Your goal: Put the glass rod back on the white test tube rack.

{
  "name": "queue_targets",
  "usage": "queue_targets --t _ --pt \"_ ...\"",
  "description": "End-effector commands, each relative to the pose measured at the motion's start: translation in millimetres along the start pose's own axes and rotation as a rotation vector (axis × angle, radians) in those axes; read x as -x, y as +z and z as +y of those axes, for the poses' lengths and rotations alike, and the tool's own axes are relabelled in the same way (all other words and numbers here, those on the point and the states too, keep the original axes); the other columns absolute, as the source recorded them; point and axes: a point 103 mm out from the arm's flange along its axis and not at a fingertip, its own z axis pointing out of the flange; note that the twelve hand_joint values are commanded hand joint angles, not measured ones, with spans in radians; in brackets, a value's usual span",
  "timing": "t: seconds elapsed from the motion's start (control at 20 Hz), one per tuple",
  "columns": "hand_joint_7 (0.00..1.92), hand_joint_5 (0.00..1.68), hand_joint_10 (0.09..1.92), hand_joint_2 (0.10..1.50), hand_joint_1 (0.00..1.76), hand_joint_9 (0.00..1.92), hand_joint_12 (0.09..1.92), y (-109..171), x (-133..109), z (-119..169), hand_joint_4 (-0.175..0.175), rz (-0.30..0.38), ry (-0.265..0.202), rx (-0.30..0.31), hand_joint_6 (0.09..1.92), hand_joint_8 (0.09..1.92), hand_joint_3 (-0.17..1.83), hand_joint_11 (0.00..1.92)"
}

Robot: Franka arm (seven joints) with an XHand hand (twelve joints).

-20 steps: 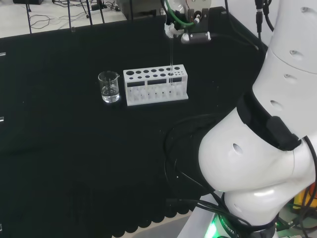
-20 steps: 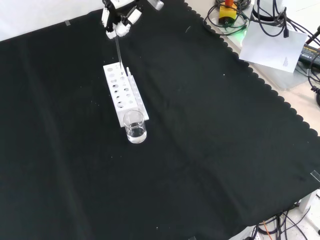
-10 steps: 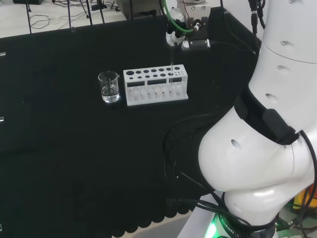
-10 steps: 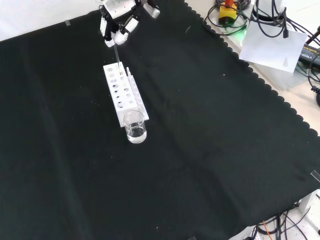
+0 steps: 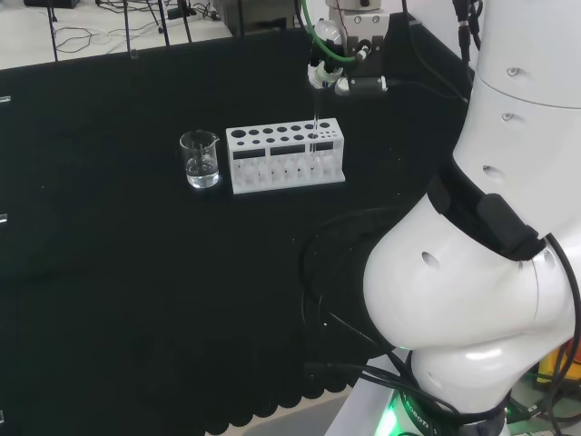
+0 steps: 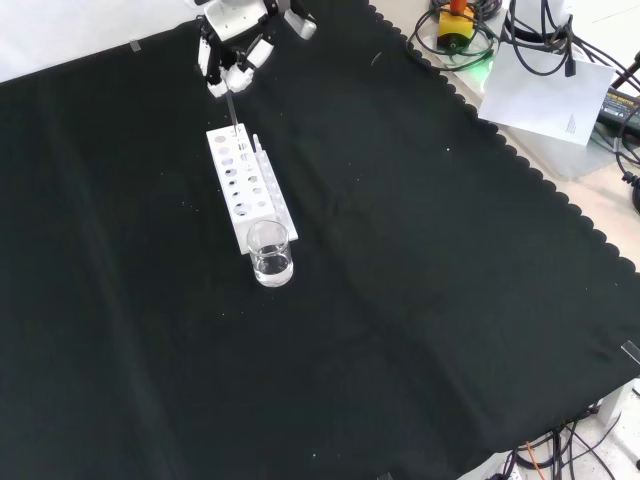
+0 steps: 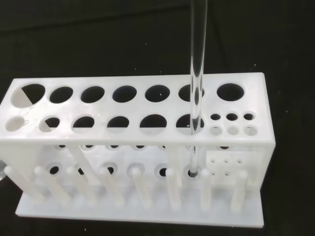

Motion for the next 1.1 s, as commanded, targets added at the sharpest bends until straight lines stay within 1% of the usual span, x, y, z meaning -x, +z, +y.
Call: queue_targets --t 0.05,0.15,0.25,0.35,0.55,0.65,0.85,1.1 --pt "0.75 0.42 0.94 0.95 1.45 1.64 0.78 -4.2 2.8 -2.4 -0.175 -0.018 0.004 -0.044 0.95 0.95 -0.17 1.69" --pt "0.62 0.26 0.93 0.92 1.47 1.65 0.81 -5.7 2.3 -2.8 -0.175 -0.020 0.003 -0.049 0.81 0.93 -0.17 1.72" --pt "0.55 0.20 0.92 0.90 1.48 1.65 0.86 -7.4 3.0 -3.0 -0.175 -0.020 0.005 -0.052 0.66 0.93 -0.17 1.73" --pt "0.51 0.19 0.92 0.90 1.48 1.65 0.89 -8.0 4.4 -3.6 -0.175 -0.018 0.007 -0.053 0.58 0.92 -0.17 1.74" --pt "0.49 0.19 0.93 0.89 1.49 1.64 0.91 -11.0 8.8 -8.1 -0.175 -0.012 0.028 -0.044 0.51 0.92 -0.17 1.75" --pt "0.48 0.19 0.93 0.89 1.49 1.64 0.91 -14.7 11.6 -10.2 -0.175 -0.014 0.038 -0.037 0.50 0.92 -0.17 1.75" --pt "0.44 0.20 0.95 0.89 1.49 1.62 0.92 -28.6 24.5 -16.0 -0.175 -0.010 0.071 -0.019 0.47 0.93 -0.17 1.75" --pt "0.42 0.21 0.95 0.89 1.49 1.62 0.92 -37.3 33.3 -27.5 -0.175 -0.013 0.091 -0.005 0.46 0.94 -0.17 1.75"
